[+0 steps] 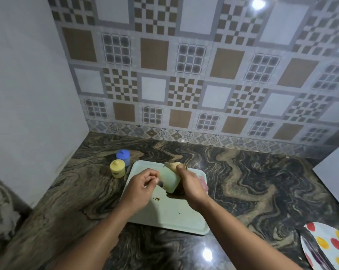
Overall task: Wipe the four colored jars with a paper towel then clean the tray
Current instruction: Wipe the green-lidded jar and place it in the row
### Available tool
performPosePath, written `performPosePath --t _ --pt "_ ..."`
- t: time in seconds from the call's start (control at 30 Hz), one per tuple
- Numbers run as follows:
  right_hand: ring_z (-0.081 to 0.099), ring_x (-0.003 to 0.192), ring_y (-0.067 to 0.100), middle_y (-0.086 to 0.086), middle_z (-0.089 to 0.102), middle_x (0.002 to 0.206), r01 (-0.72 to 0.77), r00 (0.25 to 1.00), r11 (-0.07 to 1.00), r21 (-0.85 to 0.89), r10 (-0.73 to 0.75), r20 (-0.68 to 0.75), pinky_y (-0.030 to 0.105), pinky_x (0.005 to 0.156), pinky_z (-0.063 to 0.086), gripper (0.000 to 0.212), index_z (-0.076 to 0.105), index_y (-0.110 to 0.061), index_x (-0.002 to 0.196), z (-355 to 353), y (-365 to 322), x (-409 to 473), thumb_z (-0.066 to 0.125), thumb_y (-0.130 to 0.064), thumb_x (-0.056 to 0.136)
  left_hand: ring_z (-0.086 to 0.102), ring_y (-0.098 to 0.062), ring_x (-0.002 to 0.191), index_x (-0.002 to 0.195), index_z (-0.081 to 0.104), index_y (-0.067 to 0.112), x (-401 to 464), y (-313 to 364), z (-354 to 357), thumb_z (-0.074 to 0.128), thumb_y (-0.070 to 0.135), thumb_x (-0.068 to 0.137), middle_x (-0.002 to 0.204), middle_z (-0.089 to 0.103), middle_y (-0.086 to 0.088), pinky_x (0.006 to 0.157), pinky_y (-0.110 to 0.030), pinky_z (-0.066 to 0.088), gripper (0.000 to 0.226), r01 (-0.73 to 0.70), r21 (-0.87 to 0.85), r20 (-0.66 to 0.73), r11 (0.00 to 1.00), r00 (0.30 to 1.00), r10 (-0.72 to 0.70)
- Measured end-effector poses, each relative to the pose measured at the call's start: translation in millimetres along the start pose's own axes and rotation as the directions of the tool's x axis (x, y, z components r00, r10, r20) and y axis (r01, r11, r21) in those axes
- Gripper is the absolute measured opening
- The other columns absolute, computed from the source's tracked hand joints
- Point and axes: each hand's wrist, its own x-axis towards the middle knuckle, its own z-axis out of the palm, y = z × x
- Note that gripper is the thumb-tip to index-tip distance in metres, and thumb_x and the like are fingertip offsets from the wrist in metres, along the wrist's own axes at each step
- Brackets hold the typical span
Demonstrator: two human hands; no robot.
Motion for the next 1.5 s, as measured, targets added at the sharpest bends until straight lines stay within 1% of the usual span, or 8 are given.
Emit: performPosePath --t 0.3,0.43,0.67,0.8,0.93,1.1,1.33,1.5 --pt "0.055 0.133 0.01 -0.002 0.059 0.141 0.728 0.595 0.374 -0.575 -0.762 0.258 0.026 0.115 0.042 0.045 0.063 -0.019 0.142 0 27 -5 0.041 -0.022 0.103 0.066 -0.002 0.082 0.103 0.068 0.011 2 22 3 0.052 -0.009 0.097 0.087 0.078 0.006 0.074 -0.012 0.048 0.026 0.036 -0.273 0.064 0.961 0.998 -0.019" --pt "0.07 0.1 0.021 0.014 0.074 0.118 0.267 0.964 0.96 0.084 -0.267 -0.006 0.041 0.085 0.062 0.039 0.073 -0.017 0.124 10 9 -14 0.039 -0.034 0.113 0.064 -0.005 0.079 0.097 0.065 0.008 -6 27 2 0.058 0.0 0.098 0.082 0.074 0.002 0.075 -0.017 0.049 0.011 -0.117 -0.248 0.063 0.962 0.989 0.136" --pt "0.071 0.094 0.016 0.004 0.073 0.107 0.302 0.944 0.939 -0.163 -0.318 -0.084 0.047 0.083 0.065 0.034 0.075 -0.026 0.103 15 0 -18 0.043 -0.03 0.113 0.049 -0.018 0.074 0.089 0.068 0.029 1 14 -1 0.061 0.03 0.099 0.074 0.065 -0.005 0.072 -0.035 0.04 0.012 0.072 -0.151 0.185 0.986 0.982 -0.044" --pt "0.06 0.124 0.011 -0.001 0.064 0.131 0.718 0.587 0.406 -0.565 -0.79 0.178 0.027 0.109 0.047 0.037 0.068 -0.016 0.133 8 30 -8 0.045 -0.01 0.104 0.06 0.003 0.071 0.098 0.069 0.02 2 22 1 0.051 -0.002 0.101 0.079 0.073 0.015 0.07 -0.014 0.044 0.029 0.046 -0.205 0.164 0.978 0.986 -0.012" --pt "0.07 0.098 0.023 0.009 0.075 0.117 0.284 0.958 0.958 0.036 -0.285 0.037 0.042 0.087 0.059 0.043 0.075 -0.023 0.122 16 16 -5 0.036 -0.037 0.113 0.064 0.0 0.078 0.099 0.068 0.002 -3 23 -7 0.055 -0.001 0.099 0.081 0.074 0.009 0.075 -0.014 0.047 0.013 -0.087 -0.214 0.144 0.973 0.982 0.119" --pt "0.071 0.085 0.026 0.007 0.076 0.095 0.164 0.978 0.983 -0.087 -0.173 -0.113 0.027 0.057 0.057 0.043 0.078 -0.023 0.102 28 -2 2 0.039 -0.038 0.113 0.07 -0.016 0.094 0.106 0.071 0.018 14 12 -21 0.064 0.008 0.097 0.1 0.078 0.001 0.092 -0.033 0.054 0.015 0.017 -0.193 0.181 0.981 0.983 0.018" --pt "0.06 0.127 0.021 0.007 0.063 0.136 0.713 0.522 0.31 -0.629 -0.833 0.181 0.033 0.11 0.048 0.04 0.065 -0.012 0.137 40 34 9 0.042 -0.025 0.107 0.058 -0.003 0.08 0.094 0.074 0.025 21 12 -31 0.055 -0.002 0.098 0.087 0.073 0.01 0.077 -0.025 0.044 0.033 0.012 -0.276 0.126 0.961 0.992 0.024" --pt "0.072 0.085 0.03 0.018 0.075 0.101 0.249 0.962 0.967 0.048 -0.241 -0.128 0.048 0.075 0.064 0.042 0.076 -0.018 0.107 63 0 8 0.039 -0.036 0.113 0.069 -0.009 0.089 0.101 0.069 0.007 17 7 -45 0.057 0.002 0.099 0.093 0.078 -0.002 0.084 -0.022 0.054 0.013 -0.15 -0.282 0.123 0.948 0.974 0.191"
